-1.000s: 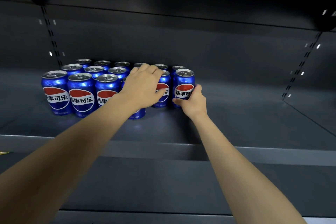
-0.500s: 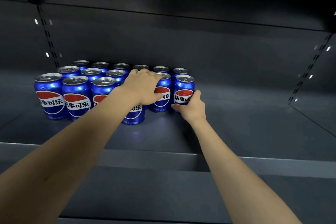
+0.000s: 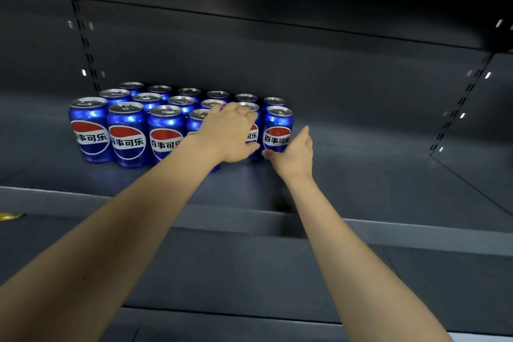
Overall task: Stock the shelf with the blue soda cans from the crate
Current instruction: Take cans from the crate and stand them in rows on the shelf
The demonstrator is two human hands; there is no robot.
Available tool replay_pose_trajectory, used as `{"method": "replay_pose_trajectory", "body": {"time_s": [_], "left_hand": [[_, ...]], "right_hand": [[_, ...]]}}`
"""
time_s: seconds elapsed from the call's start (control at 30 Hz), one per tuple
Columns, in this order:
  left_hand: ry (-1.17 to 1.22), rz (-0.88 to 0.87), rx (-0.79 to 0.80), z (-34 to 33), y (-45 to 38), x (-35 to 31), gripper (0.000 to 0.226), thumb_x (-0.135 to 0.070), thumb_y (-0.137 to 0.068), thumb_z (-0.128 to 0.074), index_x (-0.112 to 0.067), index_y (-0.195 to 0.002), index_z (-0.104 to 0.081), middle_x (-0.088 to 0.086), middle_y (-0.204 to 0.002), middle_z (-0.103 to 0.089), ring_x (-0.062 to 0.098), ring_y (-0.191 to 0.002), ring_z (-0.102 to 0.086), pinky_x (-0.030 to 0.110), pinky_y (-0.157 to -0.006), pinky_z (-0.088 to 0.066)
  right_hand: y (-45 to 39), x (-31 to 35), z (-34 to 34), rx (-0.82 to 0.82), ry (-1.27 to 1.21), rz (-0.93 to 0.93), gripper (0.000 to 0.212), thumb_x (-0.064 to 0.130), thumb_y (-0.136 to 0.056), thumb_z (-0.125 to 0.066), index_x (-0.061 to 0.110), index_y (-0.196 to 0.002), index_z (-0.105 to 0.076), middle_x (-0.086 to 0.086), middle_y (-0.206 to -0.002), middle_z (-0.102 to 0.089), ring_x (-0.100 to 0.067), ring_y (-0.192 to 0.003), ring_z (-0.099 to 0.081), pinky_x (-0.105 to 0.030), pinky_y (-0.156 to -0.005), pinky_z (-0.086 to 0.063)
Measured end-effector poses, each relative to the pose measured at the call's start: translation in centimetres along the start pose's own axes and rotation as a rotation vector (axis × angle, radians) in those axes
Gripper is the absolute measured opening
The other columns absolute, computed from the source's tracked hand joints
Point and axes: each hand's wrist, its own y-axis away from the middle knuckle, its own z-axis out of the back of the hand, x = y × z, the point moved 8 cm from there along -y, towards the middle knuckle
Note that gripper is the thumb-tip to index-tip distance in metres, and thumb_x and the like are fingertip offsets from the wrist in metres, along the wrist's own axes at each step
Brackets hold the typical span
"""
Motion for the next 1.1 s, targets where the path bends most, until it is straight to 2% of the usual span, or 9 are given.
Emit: {"method": "replay_pose_trajectory", "body": {"time_s": [0.13, 0.27, 0.37, 0.5, 0.57, 0.67, 0.77, 0.97, 1.1], "left_hand": [[0.023, -0.043, -0.037, 0.0, 3.3, -1.2, 0.066, -0.045, -0.092, -0.049, -0.016, -0.147, -0.027, 0.001, -0.151, -0.028, 0.02, -0.14, -0.019, 0.04, -0.114, -0.014], [0.142, -0.163, -0.157, 0.5, 7.8, -2.2, 0.051, -0.03, -0.092, -0.048, -0.017, -0.141, -0.039, -0.001, -0.145, -0.039, 0.017, -0.135, -0.028, 0.034, -0.108, -0.02], [0.247, -0.184, -0.232, 0.0, 11.5, -1.9, 0.042, -0.022, -0.09, -0.051, -0.014, -0.131, -0.052, 0.0, -0.132, -0.052, 0.019, -0.126, -0.04, 0.033, -0.1, -0.027], [0.363, -0.158, -0.273, -2.5, 16.7, -0.2, 0.033, -0.017, -0.086, -0.054, -0.012, -0.118, -0.061, 0.001, -0.116, -0.062, 0.023, -0.111, -0.052, 0.035, -0.091, -0.037], [0.402, -0.125, -0.262, -4.7, 19.4, 0.8, 0.032, -0.016, -0.083, -0.055, -0.01, -0.114, -0.063, 0.003, -0.11, -0.064, 0.026, -0.106, -0.056, 0.036, -0.085, -0.041], [0.445, -0.061, -0.149, -9.5, 23.9, 2.1, 0.034, -0.015, -0.088, -0.056, -0.009, -0.121, -0.06, 0.004, -0.117, -0.062, 0.025, -0.112, -0.053, 0.036, -0.088, -0.039], [0.467, 0.007, 0.008, -14.3, 28.3, 3.3, 0.038, -0.02, -0.093, -0.05, -0.013, -0.13, -0.053, 0.0, -0.128, -0.056, 0.02, -0.121, -0.046, 0.033, -0.096, -0.034], [0.447, 0.203, 0.342, -24.3, 37.8, 5.9, 0.043, -0.025, -0.095, -0.045, -0.019, -0.137, -0.043, -0.001, -0.136, -0.049, 0.019, -0.129, -0.038, 0.033, -0.103, -0.029], [0.482, 0.404, 0.516, -29.5, 44.9, 7.8, 0.043, -0.023, -0.092, -0.047, -0.015, -0.135, -0.046, 0.007, -0.135, -0.05, 0.027, -0.127, -0.039, 0.038, -0.101, -0.032]], "right_hand": [[3.2, 1.3, 0.0, -0.037, -0.001, 0.065, 0.101, 0.017, -0.078, -0.076, 0.002, -0.15, -0.007, -0.015, -0.155, -0.019, -0.026, -0.144, -0.016, -0.032, -0.112, -0.021], [7.6, 2.7, -0.2, -0.144, -0.029, 0.179, 0.076, 0.013, -0.08, -0.07, 0.002, -0.143, -0.029, -0.014, -0.145, -0.037, -0.025, -0.136, -0.029, -0.03, -0.108, -0.03], [11.5, 2.9, -0.6, -0.207, -0.081, 0.209, 0.07, 0.013, -0.082, -0.069, 0.001, -0.141, -0.033, -0.015, -0.145, -0.036, -0.026, -0.136, -0.032, -0.037, -0.109, -0.032], [16.8, 2.2, -2.3, -0.23, -0.048, 0.236, 0.061, 0.012, -0.086, -0.064, 0.002, -0.139, -0.035, -0.014, -0.146, -0.035, -0.026, -0.137, -0.031, -0.031, -0.11, -0.028], [19.4, 1.3, -3.4, -0.248, -0.012, 0.255, 0.055, 0.01, -0.086, -0.06, 0.002, -0.137, -0.038, -0.014, -0.144, -0.037, -0.025, -0.135, -0.032, -0.033, -0.11, -0.03], [23.6, -0.8, -5.7, -0.229, 0.064, 0.252, 0.054, 0.007, -0.086, -0.057, 0.003, -0.136, -0.039, -0.013, -0.144, -0.038, -0.025, -0.134, -0.035, -0.037, -0.108, -0.034], [27.6, -3.7, -8.8, -0.114, 0.145, 0.196, 0.054, 0.008, -0.087, -0.056, 0.003, -0.138, -0.037, -0.013, -0.145, -0.037, -0.026, -0.133, -0.036, -0.039, -0.108, -0.034], [35.7, -10.1, -14.7, 0.178, 0.292, 0.075, 0.051, 0.008, -0.088, -0.055, 0.003, -0.137, -0.039, -0.013, -0.139, -0.043, -0.031, -0.127, -0.042, -0.039, -0.105, -0.038], [40.0, -14.6, -18.4, 0.445, 0.424, 0.004, 0.054, 0.01, -0.088, -0.054, 0.008, -0.139, -0.037, -0.01, -0.139, -0.043, -0.029, -0.124, -0.044, -0.036, -0.104, -0.038]]}}
